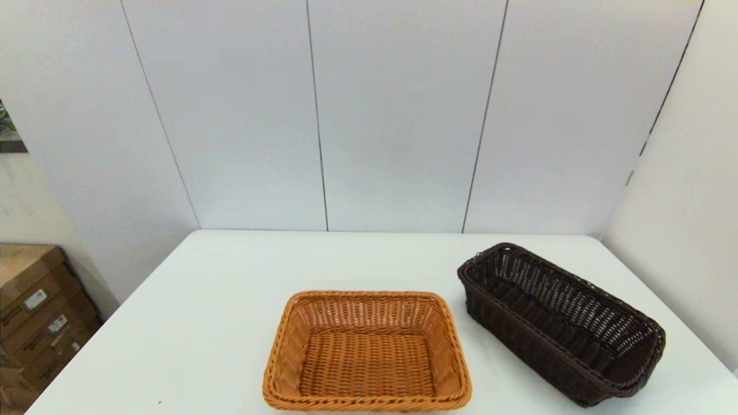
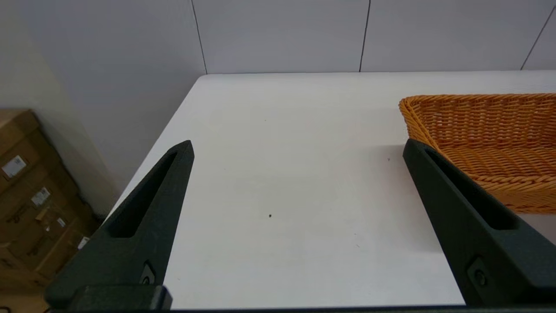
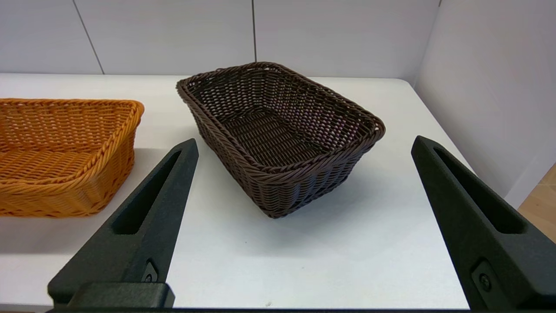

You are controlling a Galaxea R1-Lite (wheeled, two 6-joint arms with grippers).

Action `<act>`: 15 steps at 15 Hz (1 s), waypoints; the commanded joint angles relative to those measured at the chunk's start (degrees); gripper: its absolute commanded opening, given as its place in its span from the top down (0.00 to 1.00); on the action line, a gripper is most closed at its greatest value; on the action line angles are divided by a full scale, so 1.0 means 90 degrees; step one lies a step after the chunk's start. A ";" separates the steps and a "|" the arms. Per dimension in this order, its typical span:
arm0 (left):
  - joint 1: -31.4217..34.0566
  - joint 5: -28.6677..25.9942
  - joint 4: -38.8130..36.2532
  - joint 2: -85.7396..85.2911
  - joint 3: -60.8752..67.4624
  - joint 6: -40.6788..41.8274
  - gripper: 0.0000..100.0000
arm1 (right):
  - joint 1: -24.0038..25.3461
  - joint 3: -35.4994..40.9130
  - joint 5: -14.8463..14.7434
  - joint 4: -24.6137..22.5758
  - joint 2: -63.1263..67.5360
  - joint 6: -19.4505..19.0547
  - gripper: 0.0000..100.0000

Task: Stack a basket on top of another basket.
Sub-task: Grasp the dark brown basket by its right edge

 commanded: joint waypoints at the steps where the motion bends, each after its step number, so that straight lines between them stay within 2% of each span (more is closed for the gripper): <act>1: 0.0004 0.0004 0.0002 -0.0007 0.0010 -0.0007 0.00 | 0.0002 -0.0002 0.0002 -0.0001 0.0008 0.0002 0.00; 15: -0.0005 0.0004 0.0002 -0.0007 0.0010 -0.0007 0.00 | 0.0002 0.0008 -0.0007 -0.0011 0.0008 0.0002 0.00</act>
